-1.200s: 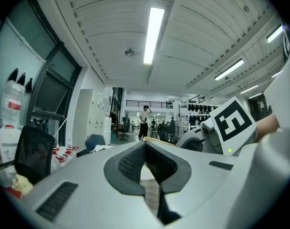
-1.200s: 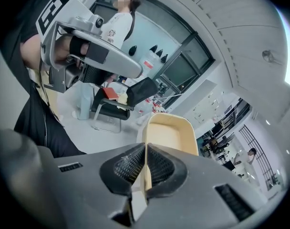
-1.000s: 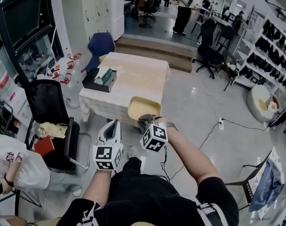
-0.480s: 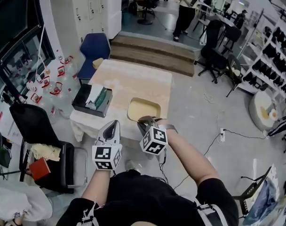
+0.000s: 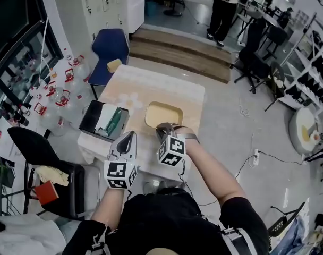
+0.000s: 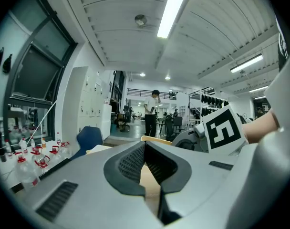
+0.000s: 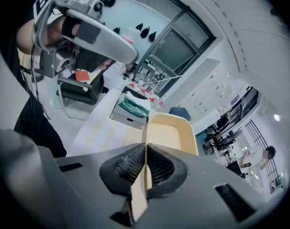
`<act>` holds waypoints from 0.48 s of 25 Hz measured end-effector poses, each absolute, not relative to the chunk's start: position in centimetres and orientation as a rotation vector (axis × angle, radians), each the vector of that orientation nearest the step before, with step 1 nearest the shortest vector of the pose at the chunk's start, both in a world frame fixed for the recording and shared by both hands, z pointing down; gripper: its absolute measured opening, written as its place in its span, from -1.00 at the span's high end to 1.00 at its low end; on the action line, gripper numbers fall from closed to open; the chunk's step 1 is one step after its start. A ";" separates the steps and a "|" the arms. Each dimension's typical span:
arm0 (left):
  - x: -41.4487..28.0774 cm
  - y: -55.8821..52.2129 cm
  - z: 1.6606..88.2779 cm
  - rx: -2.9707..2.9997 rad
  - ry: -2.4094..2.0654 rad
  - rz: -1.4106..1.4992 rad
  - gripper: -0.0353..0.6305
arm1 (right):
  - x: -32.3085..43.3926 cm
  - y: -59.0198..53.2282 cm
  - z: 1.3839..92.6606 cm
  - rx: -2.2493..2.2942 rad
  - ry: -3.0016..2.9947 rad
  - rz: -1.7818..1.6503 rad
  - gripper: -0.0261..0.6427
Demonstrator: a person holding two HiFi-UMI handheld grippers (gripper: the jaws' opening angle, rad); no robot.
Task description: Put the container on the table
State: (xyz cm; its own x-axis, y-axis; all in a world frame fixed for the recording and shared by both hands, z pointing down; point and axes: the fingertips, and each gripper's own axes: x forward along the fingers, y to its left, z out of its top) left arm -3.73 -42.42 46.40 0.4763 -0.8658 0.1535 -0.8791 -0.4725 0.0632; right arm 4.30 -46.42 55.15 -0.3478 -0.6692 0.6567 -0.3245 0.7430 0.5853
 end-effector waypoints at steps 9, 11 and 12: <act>-4.9 -45.6 46.8 2.462 -1.667 0.162 0.86 | 4.2 -54.1 60.2 0.644 -1.915 -0.442 0.83; -5.2 -46.0 47.0 2.443 -1.691 0.162 0.86 | 4.1 -55.7 61.8 0.636 -1.905 -0.426 0.83; -5.4 -46.2 47.2 2.431 -1.702 0.162 0.86 | 4.1 -56.6 62.7 0.634 -1.897 -0.419 0.83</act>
State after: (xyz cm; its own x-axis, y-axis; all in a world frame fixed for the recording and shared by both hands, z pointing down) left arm -5.41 -46.17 47.21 0.3428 -0.9210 0.1852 -0.9394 -0.3343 0.0762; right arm 4.07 -56.59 62.72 -0.3149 -0.6019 0.7338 -0.2368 0.7986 0.5534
